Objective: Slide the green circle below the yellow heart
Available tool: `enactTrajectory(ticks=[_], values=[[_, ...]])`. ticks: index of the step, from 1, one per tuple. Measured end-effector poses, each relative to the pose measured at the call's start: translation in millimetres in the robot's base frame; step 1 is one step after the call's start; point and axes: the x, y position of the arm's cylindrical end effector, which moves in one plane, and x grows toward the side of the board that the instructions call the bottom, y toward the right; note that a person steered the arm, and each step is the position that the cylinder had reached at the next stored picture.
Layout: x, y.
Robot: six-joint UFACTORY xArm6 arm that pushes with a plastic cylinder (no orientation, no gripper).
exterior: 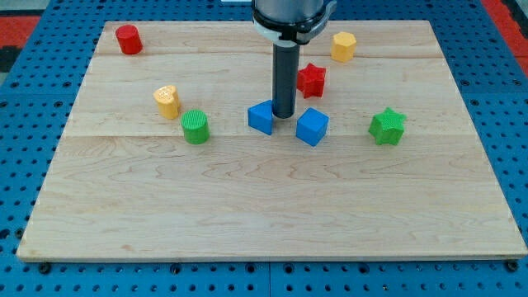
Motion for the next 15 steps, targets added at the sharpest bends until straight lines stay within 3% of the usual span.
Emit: enactTrajectory(ticks=[2, 3, 4, 5, 6, 8, 10, 11, 12, 13, 14, 15], values=[[1.7, -47.0], [-21.1, -50.5], [-21.3, -106.4], [-20.5, -124.0], [2.9, -128.5], [1.1, -106.3], [34.2, -71.5], [42.8, -130.4], [58.5, -146.4], [111.8, -151.4], [95.6, -195.4], [65.5, -183.7]])
